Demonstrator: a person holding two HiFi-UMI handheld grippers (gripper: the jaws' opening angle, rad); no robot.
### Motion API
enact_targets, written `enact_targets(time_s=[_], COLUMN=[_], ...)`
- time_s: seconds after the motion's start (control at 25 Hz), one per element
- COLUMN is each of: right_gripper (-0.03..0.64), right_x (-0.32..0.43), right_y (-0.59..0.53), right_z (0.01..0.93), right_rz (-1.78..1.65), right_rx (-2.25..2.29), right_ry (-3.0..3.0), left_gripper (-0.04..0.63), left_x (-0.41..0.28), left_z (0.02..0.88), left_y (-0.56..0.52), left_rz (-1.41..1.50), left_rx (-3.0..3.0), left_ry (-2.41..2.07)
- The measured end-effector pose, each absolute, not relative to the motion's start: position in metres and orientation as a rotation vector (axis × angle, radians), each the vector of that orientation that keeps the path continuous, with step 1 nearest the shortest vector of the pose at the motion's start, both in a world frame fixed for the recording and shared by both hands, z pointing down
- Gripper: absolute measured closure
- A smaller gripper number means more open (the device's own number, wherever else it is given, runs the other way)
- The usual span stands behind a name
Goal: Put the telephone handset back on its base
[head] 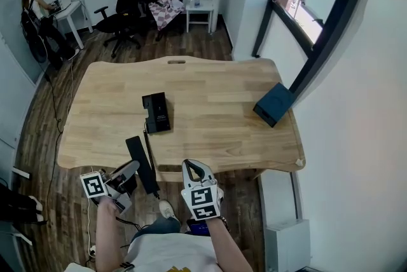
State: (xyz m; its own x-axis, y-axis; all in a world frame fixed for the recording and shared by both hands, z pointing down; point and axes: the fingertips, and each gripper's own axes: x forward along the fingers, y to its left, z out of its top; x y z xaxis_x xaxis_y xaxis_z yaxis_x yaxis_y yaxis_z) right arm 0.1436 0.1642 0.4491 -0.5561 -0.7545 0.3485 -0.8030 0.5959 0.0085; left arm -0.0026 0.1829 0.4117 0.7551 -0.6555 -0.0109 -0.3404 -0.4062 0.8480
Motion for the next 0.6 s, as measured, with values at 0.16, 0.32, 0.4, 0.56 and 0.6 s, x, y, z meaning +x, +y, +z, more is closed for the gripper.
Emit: enact_targets(time_s=[0.16, 0.32, 0.4, 0.56, 0.6], right_gripper=[0.611, 0.611, 0.611, 0.611, 0.611], right_x=[0.146, 0.136, 0.127, 0.107, 0.102], right_y=[0.147, 0.123, 0.108, 0.068, 0.057], right_z=[0.452, 0.460, 0.459, 0.455, 0.456], right_rz=[0.244, 0.284, 0.291, 0.277, 0.265], right_rx=[1.288, 1.251, 1.240, 1.234, 1.231], right_ry=[-2.485, -2.493, -2.519, -2.557, -2.552], left_gripper=[0.523, 0.523, 0.523, 0.523, 0.523], left_x=[-0.003, -0.006, -0.010, -0.017, -0.020], left_z=[0.415, 0.420, 0.425, 0.426, 0.427], left_y=[0.166, 0.141, 0.125, 0.084, 0.074], left_rz=[-0.440, -0.436, -0.431, -0.430, -0.429], left_rx=[2.026, 2.019, 2.015, 2.017, 2.011], left_ry=[-0.738, -0.715, -0.699, -0.660, -0.649])
